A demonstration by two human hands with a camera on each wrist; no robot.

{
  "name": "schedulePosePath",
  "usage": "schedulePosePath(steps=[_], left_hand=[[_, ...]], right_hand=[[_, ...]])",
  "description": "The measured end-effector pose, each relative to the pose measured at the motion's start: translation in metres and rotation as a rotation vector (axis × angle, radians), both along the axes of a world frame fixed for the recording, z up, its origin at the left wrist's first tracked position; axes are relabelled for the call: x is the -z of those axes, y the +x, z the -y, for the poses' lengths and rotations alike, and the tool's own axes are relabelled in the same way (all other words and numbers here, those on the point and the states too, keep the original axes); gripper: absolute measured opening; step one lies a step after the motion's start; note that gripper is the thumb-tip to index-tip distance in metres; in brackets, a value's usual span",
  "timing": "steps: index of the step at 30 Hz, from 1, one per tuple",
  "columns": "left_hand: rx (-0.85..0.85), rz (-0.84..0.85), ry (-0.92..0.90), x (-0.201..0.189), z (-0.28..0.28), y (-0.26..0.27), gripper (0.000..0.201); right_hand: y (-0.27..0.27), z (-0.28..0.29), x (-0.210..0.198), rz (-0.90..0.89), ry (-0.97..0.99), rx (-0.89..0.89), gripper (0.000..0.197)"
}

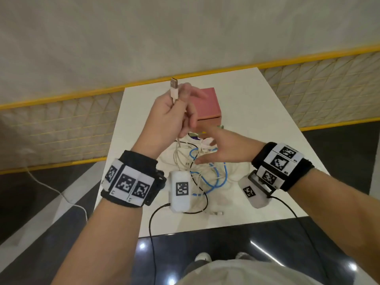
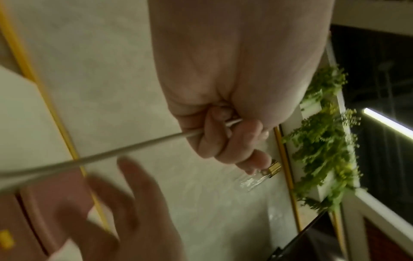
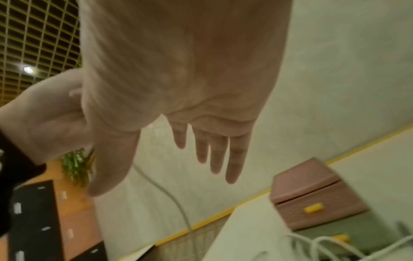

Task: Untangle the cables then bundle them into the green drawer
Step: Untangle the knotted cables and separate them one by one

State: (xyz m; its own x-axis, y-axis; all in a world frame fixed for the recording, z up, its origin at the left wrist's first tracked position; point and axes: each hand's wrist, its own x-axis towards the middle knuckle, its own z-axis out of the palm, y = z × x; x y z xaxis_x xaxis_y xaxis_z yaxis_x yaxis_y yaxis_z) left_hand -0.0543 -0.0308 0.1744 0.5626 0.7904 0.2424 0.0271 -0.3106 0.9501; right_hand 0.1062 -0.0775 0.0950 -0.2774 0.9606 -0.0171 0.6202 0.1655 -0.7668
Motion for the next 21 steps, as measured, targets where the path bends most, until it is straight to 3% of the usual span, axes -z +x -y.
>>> schedulePosePath(steps=[2,6,9,12,14,16,18,21], left_hand=[[0.082,0.066,-0.008,-0.008,0.009,0.004,0.04],[0.054,0.169,0.04,-0.019,0.009,-0.001,0.042],[-0.094,0.183,0.088,-0.022,-0.004,-0.023,0.039],[-0.108,-0.177,0.148,-0.004,-0.013,-0.039,0.032],[0.009,-0.536,0.205,0.02,-0.009,-0.042,0.028],[0.106,-0.771,0.215,0.04,-0.001,-0.042,0.023],[0.074,-0.739,0.146,0.048,0.003,-0.044,0.028],[-0.149,-0.426,0.054,0.042,-0.002,-0.05,0.031]], right_hand=[[-0.023,-0.003,-0.011,-0.06,0.071,-0.098,0.058],[-0.055,0.001,-0.001,-0.022,-0.065,-0.288,0.018],[-0.046,0.01,0.022,0.143,-0.182,-0.228,0.026],[-0.032,0.013,0.022,-0.008,-0.245,-0.058,0.031],[-0.029,0.012,0.006,-0.069,-0.166,0.026,0.031],[-0.027,0.011,-0.006,-0.092,-0.046,0.088,0.028],[-0.023,0.013,-0.008,-0.097,-0.019,0.123,0.026],[-0.021,0.022,0.003,-0.004,-0.114,0.035,0.025]])
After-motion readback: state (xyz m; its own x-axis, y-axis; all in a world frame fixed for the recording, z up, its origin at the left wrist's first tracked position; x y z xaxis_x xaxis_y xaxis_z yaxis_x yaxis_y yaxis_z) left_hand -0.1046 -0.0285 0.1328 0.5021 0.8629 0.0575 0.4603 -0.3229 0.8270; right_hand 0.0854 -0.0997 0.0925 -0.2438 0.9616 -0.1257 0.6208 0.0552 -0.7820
